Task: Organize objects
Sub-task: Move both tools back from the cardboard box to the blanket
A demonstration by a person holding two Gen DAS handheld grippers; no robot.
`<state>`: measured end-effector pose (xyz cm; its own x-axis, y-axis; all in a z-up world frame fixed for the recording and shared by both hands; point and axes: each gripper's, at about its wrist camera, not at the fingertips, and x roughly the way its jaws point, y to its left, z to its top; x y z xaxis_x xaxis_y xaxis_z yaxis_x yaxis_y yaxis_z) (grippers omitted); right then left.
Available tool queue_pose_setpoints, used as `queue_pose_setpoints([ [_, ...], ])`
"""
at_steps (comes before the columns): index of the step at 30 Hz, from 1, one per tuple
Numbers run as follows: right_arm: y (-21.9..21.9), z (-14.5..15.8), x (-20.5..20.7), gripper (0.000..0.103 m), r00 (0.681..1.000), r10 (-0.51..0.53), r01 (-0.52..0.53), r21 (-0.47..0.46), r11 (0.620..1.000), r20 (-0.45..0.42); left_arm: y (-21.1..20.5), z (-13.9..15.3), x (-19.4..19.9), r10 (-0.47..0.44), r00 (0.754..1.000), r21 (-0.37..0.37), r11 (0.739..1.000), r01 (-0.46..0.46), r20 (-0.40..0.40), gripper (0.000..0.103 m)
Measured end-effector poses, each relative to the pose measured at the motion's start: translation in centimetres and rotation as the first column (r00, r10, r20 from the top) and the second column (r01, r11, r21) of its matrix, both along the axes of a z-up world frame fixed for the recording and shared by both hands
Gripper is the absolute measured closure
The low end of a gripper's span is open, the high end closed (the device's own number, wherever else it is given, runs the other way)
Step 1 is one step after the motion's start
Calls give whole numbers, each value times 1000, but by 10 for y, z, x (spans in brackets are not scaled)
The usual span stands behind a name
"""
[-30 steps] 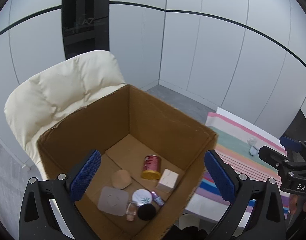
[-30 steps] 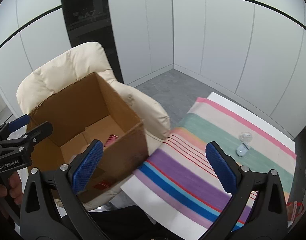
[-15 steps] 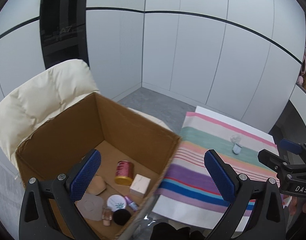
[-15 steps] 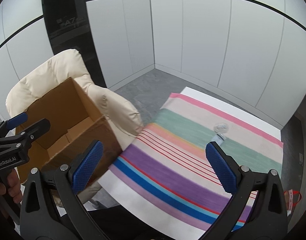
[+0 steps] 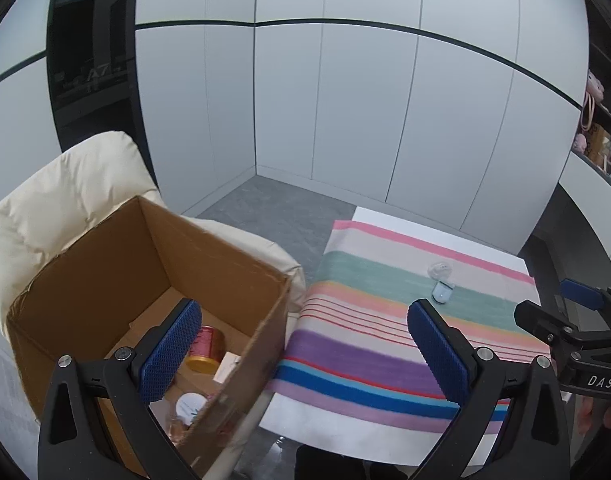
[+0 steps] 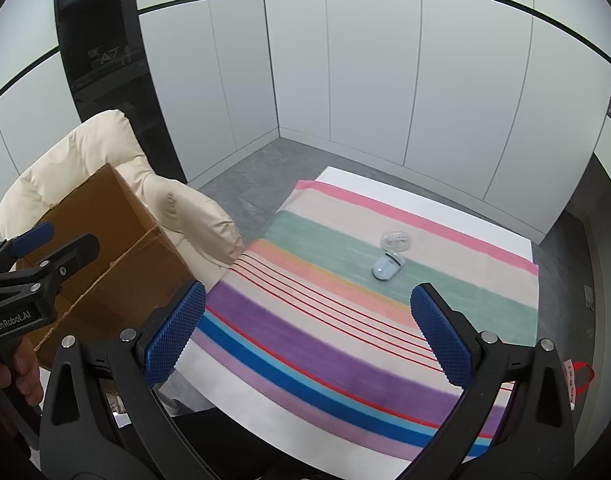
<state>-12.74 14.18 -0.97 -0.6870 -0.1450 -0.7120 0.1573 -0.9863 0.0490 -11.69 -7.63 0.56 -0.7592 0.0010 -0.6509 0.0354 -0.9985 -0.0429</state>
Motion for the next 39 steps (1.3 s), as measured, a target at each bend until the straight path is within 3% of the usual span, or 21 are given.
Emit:
queue_pose_setpoints([
  [10, 34, -2, 8, 0, 998, -57, 57, 9, 998, 11, 44, -3, -7, -73, 997, -32, 997, 74, 10, 0],
  [25, 94, -10, 24, 0, 986, -159, 158, 27, 987, 46, 92, -12, -18, -157, 987, 22, 987, 156, 45, 0],
  [39, 146, -21, 39, 0, 969, -240, 237, 51, 970, 63, 149, -28, -22, -272, 959, 26, 962, 271, 75, 0],
])
